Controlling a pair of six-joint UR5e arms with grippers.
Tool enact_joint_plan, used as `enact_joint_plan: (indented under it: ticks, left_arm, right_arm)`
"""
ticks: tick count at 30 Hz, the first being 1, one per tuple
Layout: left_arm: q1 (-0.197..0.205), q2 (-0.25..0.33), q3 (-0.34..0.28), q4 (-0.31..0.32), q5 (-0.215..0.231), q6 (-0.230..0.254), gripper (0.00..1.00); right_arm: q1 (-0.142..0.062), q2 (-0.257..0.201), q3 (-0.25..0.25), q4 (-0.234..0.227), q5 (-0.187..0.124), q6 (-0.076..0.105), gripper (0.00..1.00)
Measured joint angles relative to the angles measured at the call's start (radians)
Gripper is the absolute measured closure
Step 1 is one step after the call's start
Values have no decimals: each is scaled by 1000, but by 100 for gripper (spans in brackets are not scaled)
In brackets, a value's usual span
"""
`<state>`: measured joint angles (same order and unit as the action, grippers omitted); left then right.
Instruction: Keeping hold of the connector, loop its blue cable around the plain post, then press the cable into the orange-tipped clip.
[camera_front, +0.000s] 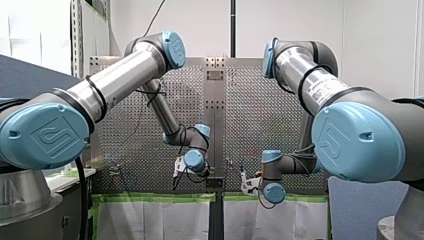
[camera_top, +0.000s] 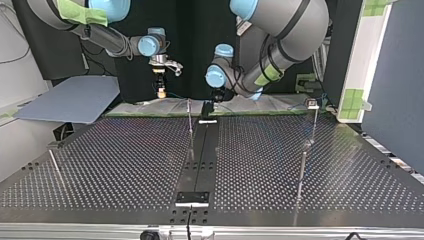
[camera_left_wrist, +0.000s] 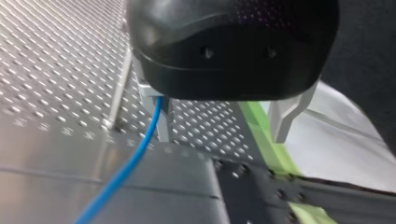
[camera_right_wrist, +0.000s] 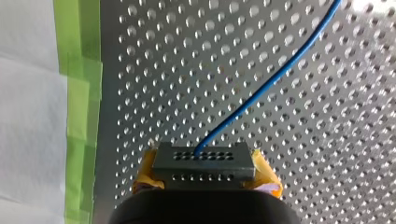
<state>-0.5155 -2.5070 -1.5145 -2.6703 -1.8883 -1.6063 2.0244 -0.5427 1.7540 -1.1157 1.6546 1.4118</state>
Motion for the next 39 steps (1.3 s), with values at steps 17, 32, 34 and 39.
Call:
enact_joint_plan:
  ticks: [17,32,34,39]
  left_arm:
    - [-43,42,-131,72,42,-7,0]
    - [-66,104,-130,85,74,-6,0]
    - [-69,104,-130,85,87,-1,0]
    - [-73,104,-130,85,110,9,0]
  right_arm:
    - [16,4,0,17,-16,-8,100]
    - [16,8,0,20,-17,-8,100]
    - [16,8,0,20,-18,-8,100]
    - [16,9,0,18,-23,-7,100]
